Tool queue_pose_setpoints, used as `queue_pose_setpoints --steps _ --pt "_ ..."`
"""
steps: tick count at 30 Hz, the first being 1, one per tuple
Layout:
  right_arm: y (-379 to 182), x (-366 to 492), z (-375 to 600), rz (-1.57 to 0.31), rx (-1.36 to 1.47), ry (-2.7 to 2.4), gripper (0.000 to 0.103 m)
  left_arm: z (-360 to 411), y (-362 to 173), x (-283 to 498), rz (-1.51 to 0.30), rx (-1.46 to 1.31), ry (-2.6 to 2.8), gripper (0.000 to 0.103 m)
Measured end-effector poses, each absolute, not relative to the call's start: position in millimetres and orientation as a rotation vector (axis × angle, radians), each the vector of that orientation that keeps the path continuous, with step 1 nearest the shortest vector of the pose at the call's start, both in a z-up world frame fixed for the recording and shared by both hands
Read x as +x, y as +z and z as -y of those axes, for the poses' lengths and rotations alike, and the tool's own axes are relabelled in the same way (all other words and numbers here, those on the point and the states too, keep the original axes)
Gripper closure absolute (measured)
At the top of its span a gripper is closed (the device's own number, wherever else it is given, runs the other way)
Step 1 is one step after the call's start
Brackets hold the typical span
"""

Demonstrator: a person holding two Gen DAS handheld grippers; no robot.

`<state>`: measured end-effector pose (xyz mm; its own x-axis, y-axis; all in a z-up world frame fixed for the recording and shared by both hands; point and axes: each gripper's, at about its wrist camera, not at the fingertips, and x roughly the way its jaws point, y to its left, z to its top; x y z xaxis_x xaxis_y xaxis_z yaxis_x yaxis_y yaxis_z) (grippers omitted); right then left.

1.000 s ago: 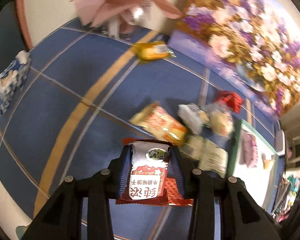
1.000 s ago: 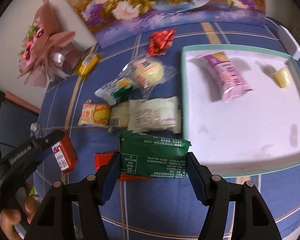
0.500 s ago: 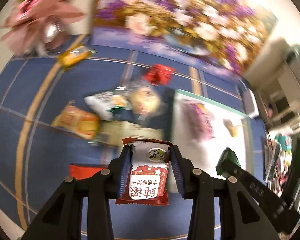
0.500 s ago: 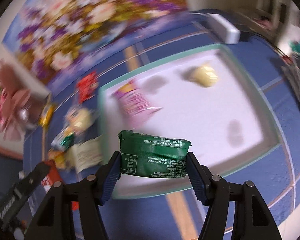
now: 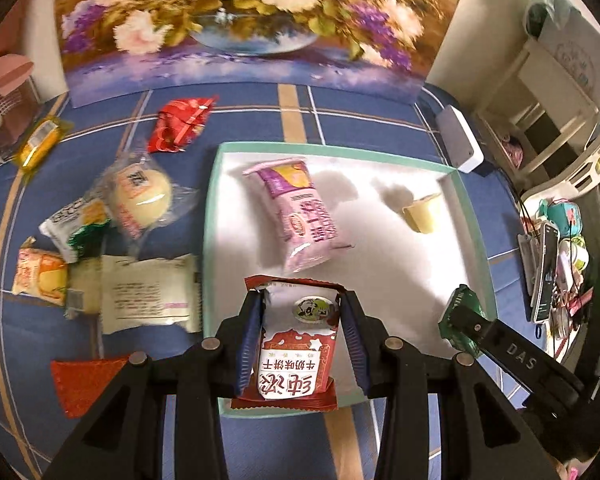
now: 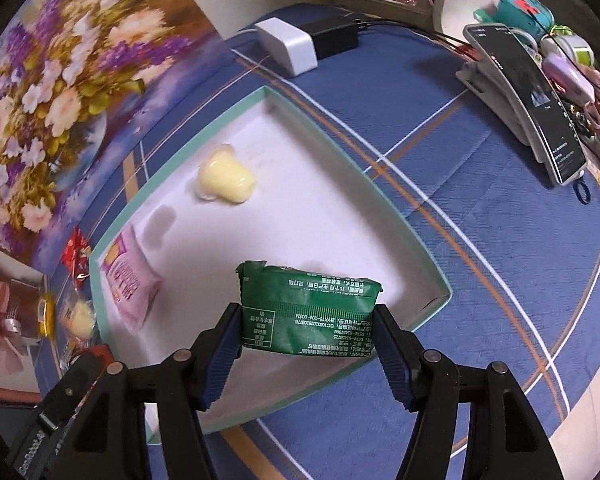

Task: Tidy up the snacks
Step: 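Carry both packets into the white tray and open both tools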

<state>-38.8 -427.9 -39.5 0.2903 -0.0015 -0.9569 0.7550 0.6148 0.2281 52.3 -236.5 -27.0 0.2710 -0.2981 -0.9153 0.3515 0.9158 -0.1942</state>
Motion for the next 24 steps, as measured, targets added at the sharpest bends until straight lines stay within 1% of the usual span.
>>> queue_pose_setpoints --steps 6,8,10,11,17,19,20,23,24 --pt "-36.9 -31.0 421.7 -1.173 0.748 -0.545 0.035 243.4 -36.9 51.9 -1.232 0.064 -0.443 0.061" --pt "-34.2 -29.5 418.8 -1.165 0.736 -0.542 0.034 239.7 -35.6 52.5 -1.231 0.049 -0.437 0.06" --pt "-30.8 -28.8 416.3 -1.165 0.714 -0.544 0.034 235.1 -34.3 53.8 -1.235 0.033 -0.427 0.047" --pt "-29.4 -28.1 414.7 -1.162 0.707 -0.54 0.034 231.3 -32.4 54.3 -1.232 0.024 -0.419 0.038" --pt "-26.7 -27.2 411.7 -1.164 0.689 -0.53 0.034 207.7 -20.7 57.7 -1.198 -0.005 -0.364 0.037" --pt "-27.3 -26.1 410.2 -1.169 0.681 -0.528 0.034 199.9 -19.3 59.7 -1.191 -0.004 -0.335 0.034" --pt "-27.7 -24.8 408.6 -1.175 0.67 -0.526 0.034 195.1 -19.4 61.1 -1.189 -0.004 -0.319 0.031" --pt "-27.8 -21.5 403.9 -1.18 0.635 -0.529 0.028 180.2 -21.8 64.5 -1.178 0.011 -0.263 0.016" --pt "-27.7 -20.4 402.6 -1.186 0.626 -0.524 0.026 174.2 -22.8 65.7 -1.171 0.015 -0.24 0.014"
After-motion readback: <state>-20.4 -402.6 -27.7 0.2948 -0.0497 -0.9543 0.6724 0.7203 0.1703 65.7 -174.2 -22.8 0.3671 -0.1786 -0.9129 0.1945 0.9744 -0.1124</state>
